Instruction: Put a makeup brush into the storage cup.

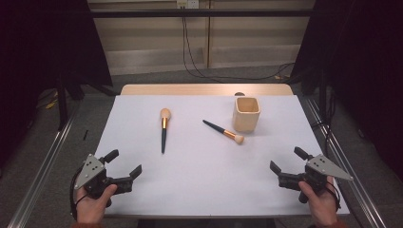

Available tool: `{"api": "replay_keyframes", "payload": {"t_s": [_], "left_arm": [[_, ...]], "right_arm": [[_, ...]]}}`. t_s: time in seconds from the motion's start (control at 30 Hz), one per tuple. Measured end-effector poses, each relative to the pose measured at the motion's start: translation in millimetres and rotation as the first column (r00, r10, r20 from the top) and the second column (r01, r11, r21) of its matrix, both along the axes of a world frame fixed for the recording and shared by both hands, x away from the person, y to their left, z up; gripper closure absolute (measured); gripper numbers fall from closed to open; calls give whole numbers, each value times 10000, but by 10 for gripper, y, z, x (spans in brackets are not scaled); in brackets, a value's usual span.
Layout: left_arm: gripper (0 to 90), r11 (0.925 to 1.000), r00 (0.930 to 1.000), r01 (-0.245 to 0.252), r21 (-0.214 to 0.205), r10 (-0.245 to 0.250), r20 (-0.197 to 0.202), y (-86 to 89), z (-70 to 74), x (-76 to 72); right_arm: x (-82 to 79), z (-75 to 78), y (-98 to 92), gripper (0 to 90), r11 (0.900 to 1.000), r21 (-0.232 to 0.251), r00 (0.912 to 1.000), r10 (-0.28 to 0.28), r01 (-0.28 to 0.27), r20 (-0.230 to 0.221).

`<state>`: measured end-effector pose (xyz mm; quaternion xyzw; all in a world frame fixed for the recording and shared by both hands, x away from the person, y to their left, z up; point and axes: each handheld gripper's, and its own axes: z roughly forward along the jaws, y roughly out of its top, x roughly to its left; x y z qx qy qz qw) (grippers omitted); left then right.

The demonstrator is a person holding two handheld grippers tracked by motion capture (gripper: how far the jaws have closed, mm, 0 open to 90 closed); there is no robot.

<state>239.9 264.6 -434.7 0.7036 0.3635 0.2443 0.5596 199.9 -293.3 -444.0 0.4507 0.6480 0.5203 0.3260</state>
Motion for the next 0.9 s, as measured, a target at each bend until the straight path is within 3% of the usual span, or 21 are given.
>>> {"api": "replay_keyframes", "payload": {"t_s": [0.57, 0.9], "left_arm": [[20, 9998, 9994, 94, 153, -89, -327, -28, 5, 29], [23, 9996, 9995, 255, 81, -253, -209, -122, 54, 115]], "right_arm": [[10, -13, 17, 0, 9997, 221, 9999, 146, -144, -79], [26, -16, 40, 0, 9996, 158, 9996, 237, -235, -119]]}}
